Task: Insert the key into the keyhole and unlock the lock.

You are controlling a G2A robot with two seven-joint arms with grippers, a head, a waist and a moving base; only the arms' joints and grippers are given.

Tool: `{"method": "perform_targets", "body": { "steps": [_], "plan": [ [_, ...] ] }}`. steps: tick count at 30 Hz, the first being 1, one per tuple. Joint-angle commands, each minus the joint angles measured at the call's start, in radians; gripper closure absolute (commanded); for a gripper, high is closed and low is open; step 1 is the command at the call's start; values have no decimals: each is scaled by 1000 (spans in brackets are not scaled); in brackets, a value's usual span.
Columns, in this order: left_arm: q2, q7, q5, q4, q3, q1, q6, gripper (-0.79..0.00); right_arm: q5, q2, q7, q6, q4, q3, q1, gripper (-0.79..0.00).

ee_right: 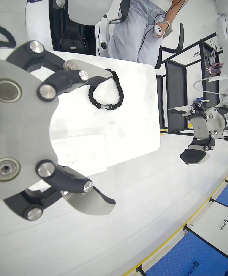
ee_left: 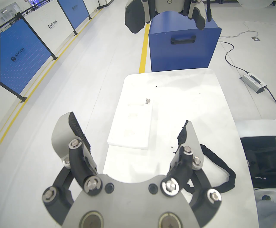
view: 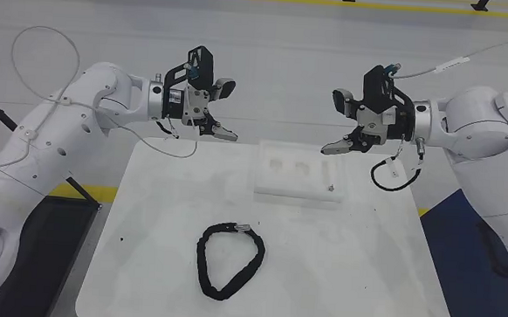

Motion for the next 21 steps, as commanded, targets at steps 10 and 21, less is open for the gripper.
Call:
{"method": "perform_targets", "body": {
  "steps": [10,21],
  "plan": [
    [0,0,0,0,0,0,0,-785,-22,1,-5,30,5,6,-2,-785],
    [0,0,0,0,0,0,0,-785,-69,-13,-18,82,74,-48,-64,-785]
  ]
}}
